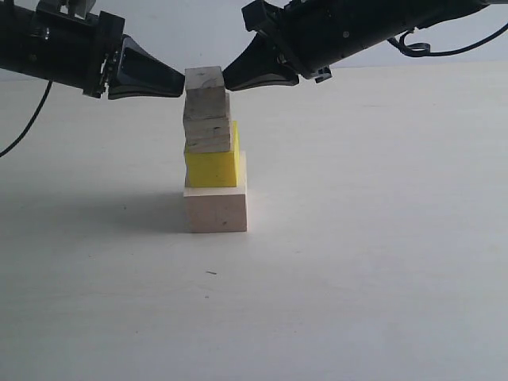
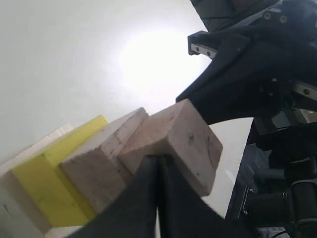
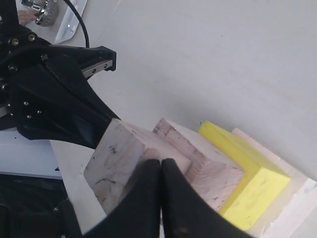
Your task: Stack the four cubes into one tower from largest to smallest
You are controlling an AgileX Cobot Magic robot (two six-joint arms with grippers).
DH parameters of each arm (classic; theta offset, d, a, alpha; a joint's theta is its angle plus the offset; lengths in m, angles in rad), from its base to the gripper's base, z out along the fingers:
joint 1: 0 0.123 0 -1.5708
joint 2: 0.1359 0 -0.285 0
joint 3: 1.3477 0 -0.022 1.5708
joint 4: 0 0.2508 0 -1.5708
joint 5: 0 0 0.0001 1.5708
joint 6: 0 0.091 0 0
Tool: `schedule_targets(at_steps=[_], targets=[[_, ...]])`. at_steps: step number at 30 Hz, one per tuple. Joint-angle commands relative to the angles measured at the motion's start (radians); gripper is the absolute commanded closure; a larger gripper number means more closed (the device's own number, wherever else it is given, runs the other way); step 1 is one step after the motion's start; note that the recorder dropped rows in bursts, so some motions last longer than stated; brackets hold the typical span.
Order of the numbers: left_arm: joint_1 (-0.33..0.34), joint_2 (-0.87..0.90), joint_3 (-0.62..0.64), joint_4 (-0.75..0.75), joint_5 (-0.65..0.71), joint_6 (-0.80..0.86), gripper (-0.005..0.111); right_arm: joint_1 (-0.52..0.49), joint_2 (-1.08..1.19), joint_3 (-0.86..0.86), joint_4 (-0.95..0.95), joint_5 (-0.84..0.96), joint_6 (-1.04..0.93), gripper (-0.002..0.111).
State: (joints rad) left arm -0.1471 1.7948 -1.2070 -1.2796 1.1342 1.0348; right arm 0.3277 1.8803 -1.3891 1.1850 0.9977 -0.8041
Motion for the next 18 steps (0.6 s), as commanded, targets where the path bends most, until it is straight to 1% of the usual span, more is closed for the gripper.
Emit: schedule_targets(at_steps=[1,18], targets=[[-0.005,-0.004,-0.006,0.014,-0.009,-0.005,0.107,-0.001,0.000,-0.004,0.012,0.005,-0.008,0.108],[-0.005,-0.004,-0.006,0.014,-0.026,-0.005,0.107,-0.001,0.000,-0.004,0.010,0.043,0.002,0.108]])
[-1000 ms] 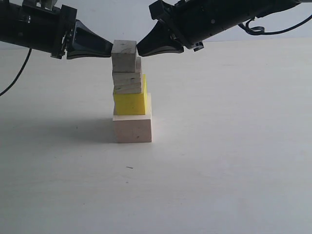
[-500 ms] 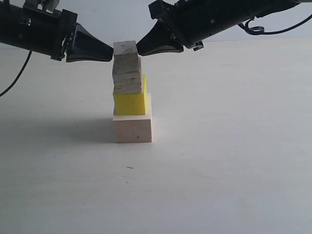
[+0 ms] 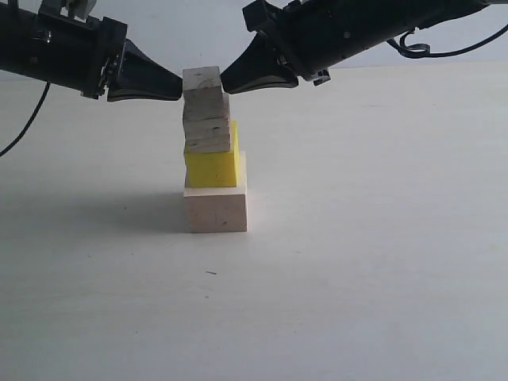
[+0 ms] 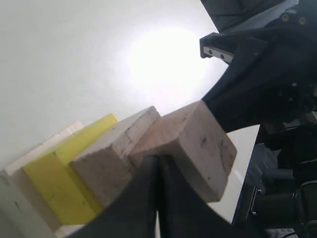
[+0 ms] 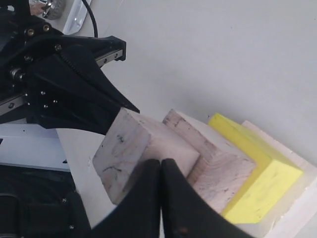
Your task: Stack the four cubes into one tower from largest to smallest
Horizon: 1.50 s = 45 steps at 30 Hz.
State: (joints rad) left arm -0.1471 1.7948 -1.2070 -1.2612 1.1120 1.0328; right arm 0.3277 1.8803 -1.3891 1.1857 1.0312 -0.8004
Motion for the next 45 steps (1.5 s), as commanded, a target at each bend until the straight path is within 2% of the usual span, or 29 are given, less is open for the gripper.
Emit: schedule_targets(at_steps=[1,45], targets=[[-0.005,-0.004,-0.006,-0.004,-0.004,-0.003,0.107,-0.001,0.000,-0.004,0.009,0.010,-0.001,0.108],[0.000,-0.004,-0.006,-0.035,-0.027,-0.004,0.107,-0.001,-0.008,-0.004,-0.019,-0.039,-0.001,0.108]])
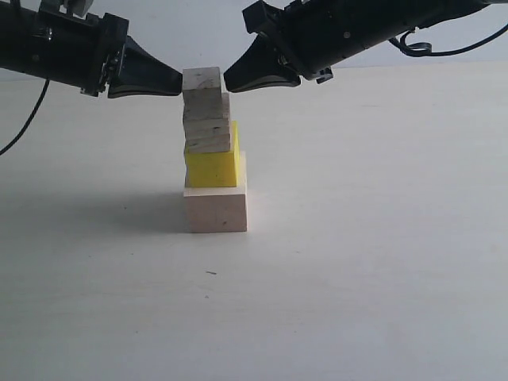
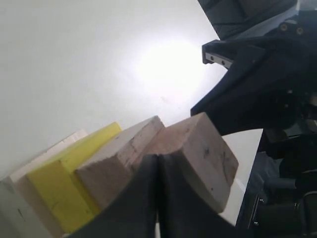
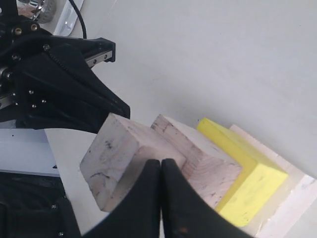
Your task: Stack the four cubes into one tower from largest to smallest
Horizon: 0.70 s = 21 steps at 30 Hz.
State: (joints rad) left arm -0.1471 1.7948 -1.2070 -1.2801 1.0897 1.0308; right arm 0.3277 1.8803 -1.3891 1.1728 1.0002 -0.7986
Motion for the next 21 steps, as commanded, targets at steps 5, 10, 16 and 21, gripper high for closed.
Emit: schedule_targets(at_steps=[5,10,16,21], targets=[[0.000,-0.004,-0.006,-0.040,-0.005,-0.002,0.107,-0.001,-0.008,-0.004,-0.006,-0.008,-0.003,0.108],[0.000,-0.004,-0.006,-0.042,-0.011,0.004,0.107,-0.001,-0.008,-0.004,-0.006,-0.008,-0.003,0.108],[0.000,-0.004,-0.006,-0.042,-0.011,0.004,0.107,-0.001,-0.008,-0.004,-0.006,-0.008,-0.003,0.108],[0.000,-0.004,-0.006,-0.042,-0.013,0.004,0.107,-0.001,-0.008,-0.004,-0.006,-0.006,-0.003,0.108]])
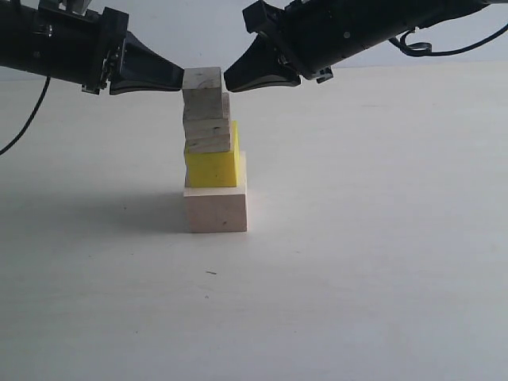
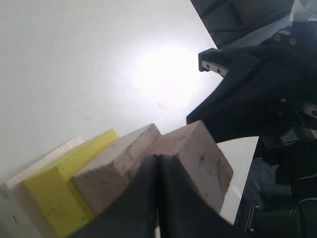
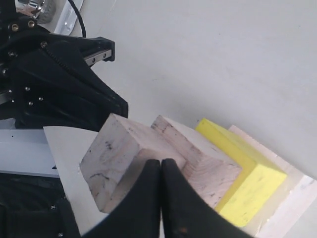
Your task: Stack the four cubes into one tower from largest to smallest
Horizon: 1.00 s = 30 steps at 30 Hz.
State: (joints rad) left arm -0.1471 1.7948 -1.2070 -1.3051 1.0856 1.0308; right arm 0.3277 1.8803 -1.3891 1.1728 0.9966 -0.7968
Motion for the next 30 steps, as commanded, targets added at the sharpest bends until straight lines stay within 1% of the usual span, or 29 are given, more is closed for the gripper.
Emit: schedule_targets(at_steps=[1,5,8,11,15,18,20,23,26,28,30], targets=[[0.000,-0.004,-0.006,-0.017,-0.014,0.004,0.107,-0.001,-0.008,-0.004,-0.006,-0.002,-0.005,0.108],[0.003,-0.004,-0.006,-0.017,-0.021,0.004,0.107,-0.005,-0.010,-0.004,-0.006,-0.007,-0.005,0.108],[0.025,-0.007,-0.006,-0.013,-0.019,0.004,0.107,-0.020,-0.022,-0.004,-0.039,-0.047,-0.001,0.108],[0.062,-0.022,-0.006,-0.013,-0.019,0.004,0.107,-0.049,-0.051,-0.004,-0.128,-0.106,0.056,0.108],[0.132,-0.056,-0.006,-0.013,-0.023,0.004,0.107,-0.096,-0.114,-0.004,-0.281,-0.168,0.140,0.108],[0.175,-0.106,-0.001,-0.013,-0.060,0.004,0.107,-0.115,-0.193,0.000,-0.366,-0.226,0.186,0.108],[0.194,-0.164,0.028,-0.013,-0.133,0.015,0.107,-0.115,-0.256,0.018,-0.397,-0.303,0.190,0.108],[0.197,-0.272,0.104,-0.013,-0.283,0.074,0.107,-0.115,-0.366,0.077,-0.411,-0.425,0.190,0.108],[0.197,-0.398,0.215,-0.037,-0.439,0.120,0.107,-0.115,-0.494,0.183,-0.420,-0.569,0.188,0.108],[0.197,-0.491,0.275,-0.082,-0.522,0.141,0.107,-0.115,-0.579,0.262,-0.436,-0.674,0.180,0.108],[0.197,-0.574,0.318,-0.096,-0.587,0.162,0.107,-0.115,-0.652,0.327,-0.436,-0.750,0.140,0.108]])
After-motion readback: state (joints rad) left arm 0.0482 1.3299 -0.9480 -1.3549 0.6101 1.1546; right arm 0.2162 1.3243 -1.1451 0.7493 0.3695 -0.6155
